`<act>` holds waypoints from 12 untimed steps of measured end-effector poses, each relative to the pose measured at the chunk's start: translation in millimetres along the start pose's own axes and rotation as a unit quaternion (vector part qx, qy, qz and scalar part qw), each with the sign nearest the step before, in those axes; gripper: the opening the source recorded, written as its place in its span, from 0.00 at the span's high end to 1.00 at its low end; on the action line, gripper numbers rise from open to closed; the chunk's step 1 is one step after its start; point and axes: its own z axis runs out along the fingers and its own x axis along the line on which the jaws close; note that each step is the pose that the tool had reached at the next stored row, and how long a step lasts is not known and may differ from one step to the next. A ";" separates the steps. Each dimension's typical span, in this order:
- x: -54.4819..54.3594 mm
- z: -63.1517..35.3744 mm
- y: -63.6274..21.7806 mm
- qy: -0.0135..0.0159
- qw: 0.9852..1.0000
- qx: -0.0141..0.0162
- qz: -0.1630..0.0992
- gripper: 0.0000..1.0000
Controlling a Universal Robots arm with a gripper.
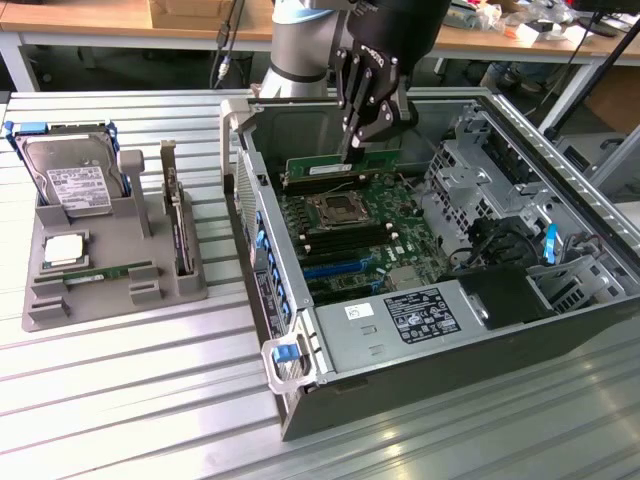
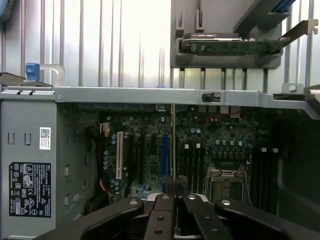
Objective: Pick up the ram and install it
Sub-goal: 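Pick up the ram and move it above insertion slot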
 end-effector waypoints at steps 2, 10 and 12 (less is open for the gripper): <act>0.0 -0.1 -1.6 0.000 1.000 0.000 0.000 0.88; 0.3 -0.5 -9.9 0.000 1.000 0.000 0.000 0.88; 0.4 -0.5 -11.2 0.000 1.000 0.000 0.000 0.88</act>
